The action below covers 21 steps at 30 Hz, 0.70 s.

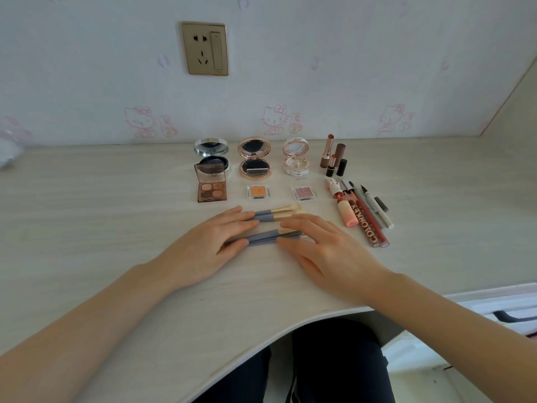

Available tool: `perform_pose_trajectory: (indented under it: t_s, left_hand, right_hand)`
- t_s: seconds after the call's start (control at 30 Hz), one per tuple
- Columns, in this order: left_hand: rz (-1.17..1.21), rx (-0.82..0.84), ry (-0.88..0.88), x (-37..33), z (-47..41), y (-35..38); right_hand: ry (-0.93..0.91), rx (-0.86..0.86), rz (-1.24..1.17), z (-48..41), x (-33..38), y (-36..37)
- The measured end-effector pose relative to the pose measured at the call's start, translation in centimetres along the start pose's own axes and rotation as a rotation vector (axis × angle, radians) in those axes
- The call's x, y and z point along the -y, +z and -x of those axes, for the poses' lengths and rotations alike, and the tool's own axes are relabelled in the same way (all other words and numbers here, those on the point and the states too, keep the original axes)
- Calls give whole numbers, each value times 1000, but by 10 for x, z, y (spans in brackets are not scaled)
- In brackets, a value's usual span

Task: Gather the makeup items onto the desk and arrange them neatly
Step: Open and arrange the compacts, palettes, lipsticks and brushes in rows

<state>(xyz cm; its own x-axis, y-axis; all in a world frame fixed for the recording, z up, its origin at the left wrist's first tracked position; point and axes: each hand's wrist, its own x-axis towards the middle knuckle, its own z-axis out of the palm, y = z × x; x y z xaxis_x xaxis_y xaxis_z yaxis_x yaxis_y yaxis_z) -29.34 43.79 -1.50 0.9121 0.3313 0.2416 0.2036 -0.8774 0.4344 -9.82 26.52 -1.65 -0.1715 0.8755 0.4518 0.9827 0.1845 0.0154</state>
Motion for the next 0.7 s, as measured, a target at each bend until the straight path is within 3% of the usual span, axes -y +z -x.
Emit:
perform_pose_trajectory:
  t_s: [0.2,0.7]
  left_hand:
    - [-63,-46,37,-1,0,1]
    - [-63,-152,54,1,-6,2]
  right_hand:
    - [36,22,-80,4,4,-2]
    - [34,91,-4,-3,-10,4]
